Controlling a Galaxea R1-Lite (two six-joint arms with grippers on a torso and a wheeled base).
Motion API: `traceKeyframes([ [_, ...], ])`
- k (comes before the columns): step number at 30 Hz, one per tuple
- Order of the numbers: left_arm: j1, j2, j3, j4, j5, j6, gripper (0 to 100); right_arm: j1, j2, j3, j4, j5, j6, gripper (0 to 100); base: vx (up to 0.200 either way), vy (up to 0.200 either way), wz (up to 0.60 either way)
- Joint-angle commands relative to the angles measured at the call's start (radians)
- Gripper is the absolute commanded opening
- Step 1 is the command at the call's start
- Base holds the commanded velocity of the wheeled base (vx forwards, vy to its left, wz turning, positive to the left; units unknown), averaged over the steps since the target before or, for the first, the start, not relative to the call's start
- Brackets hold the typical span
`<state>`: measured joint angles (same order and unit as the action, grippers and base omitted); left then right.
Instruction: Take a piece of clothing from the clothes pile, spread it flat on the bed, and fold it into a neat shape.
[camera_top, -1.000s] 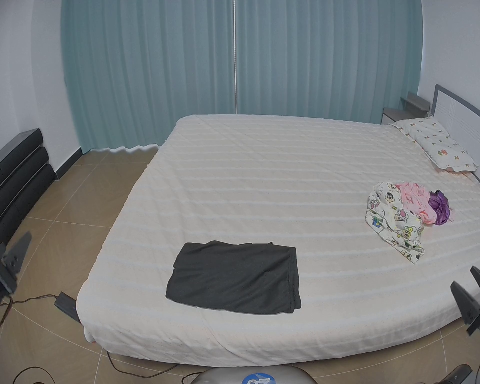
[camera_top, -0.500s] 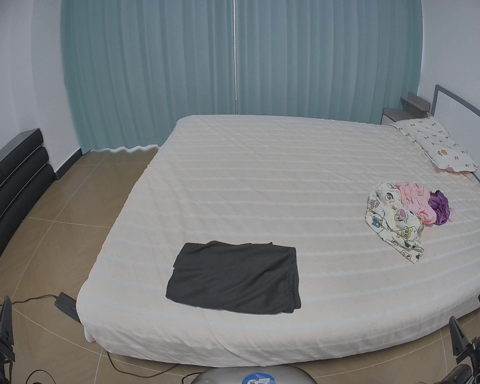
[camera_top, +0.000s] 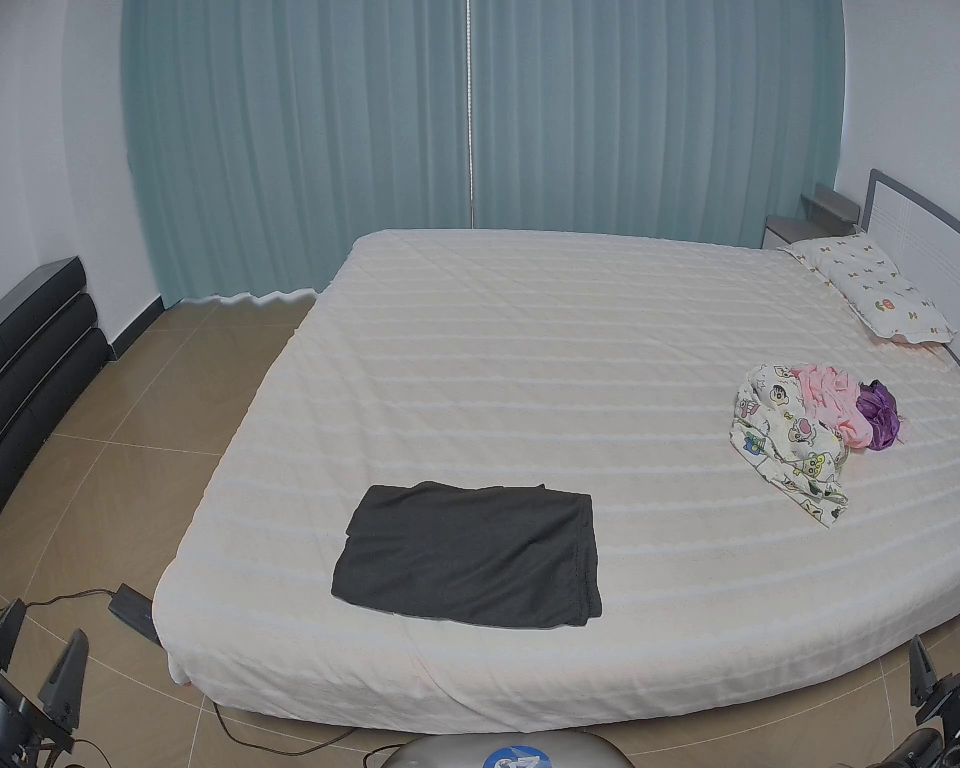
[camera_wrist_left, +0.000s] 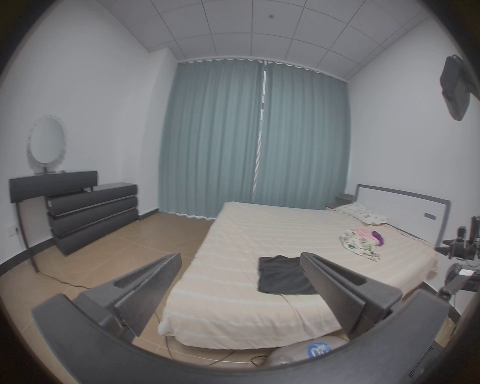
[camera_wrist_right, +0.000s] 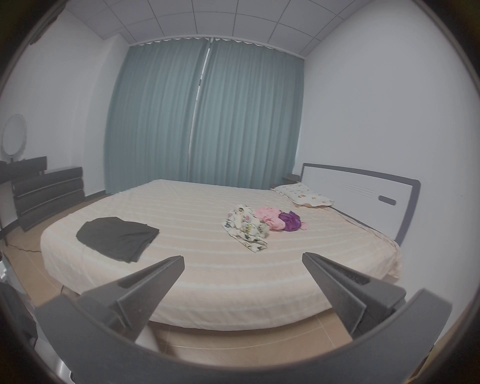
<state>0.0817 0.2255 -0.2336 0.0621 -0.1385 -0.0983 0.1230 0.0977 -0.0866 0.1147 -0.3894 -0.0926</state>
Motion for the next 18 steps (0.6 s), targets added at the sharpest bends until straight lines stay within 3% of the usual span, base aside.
traceKeyframes([
  [1, -0.019, 0.051, 0.011, -0.005, -0.013, -0.003, 100, -0.026, 0.053, -0.062, 0.003, -0.006, 0.001, 100, 0.0, 0.0, 0.0],
  [4, -0.02, 0.081, -0.009, -0.007, -0.013, -0.003, 100, -0.083, 0.125, -0.153, 0.005, -0.006, 0.002, 100, 0.0, 0.0, 0.0],
  [7, -0.045, 0.083, -0.015, -0.007, -0.035, -0.004, 100, -0.131, 0.097, -0.125, 0.019, 0.009, -0.001, 100, 0.0, 0.0, 0.0],
  [12, -0.08, 0.072, -0.001, 0.001, -0.047, -0.008, 100, -0.123, -0.064, -0.028, 0.054, 0.032, -0.001, 100, 0.0, 0.0, 0.0],
  [15, -0.082, 0.005, 0.048, -0.001, -0.05, 0.002, 100, -0.117, -0.098, 0.002, 0.02, 0.218, 0.03, 100, 0.0, 0.0, 0.0],
  [16, -0.082, 0.005, 0.048, -0.001, -0.05, 0.002, 100, -0.117, -0.098, 0.002, 0.02, 0.218, 0.03, 100, 0.0, 0.0, 0.0],
  [17, -0.083, -0.054, 0.073, 0.001, -0.05, 0.006, 100, -0.118, -0.098, 0.041, -0.046, 0.303, 0.065, 100, 0.0, 0.0, 0.0],
  [18, -0.083, -0.064, 0.077, 0.004, -0.05, 0.008, 100, -0.118, -0.098, 0.048, -0.063, 0.317, 0.07, 100, 0.0, 0.0, 0.0],
])
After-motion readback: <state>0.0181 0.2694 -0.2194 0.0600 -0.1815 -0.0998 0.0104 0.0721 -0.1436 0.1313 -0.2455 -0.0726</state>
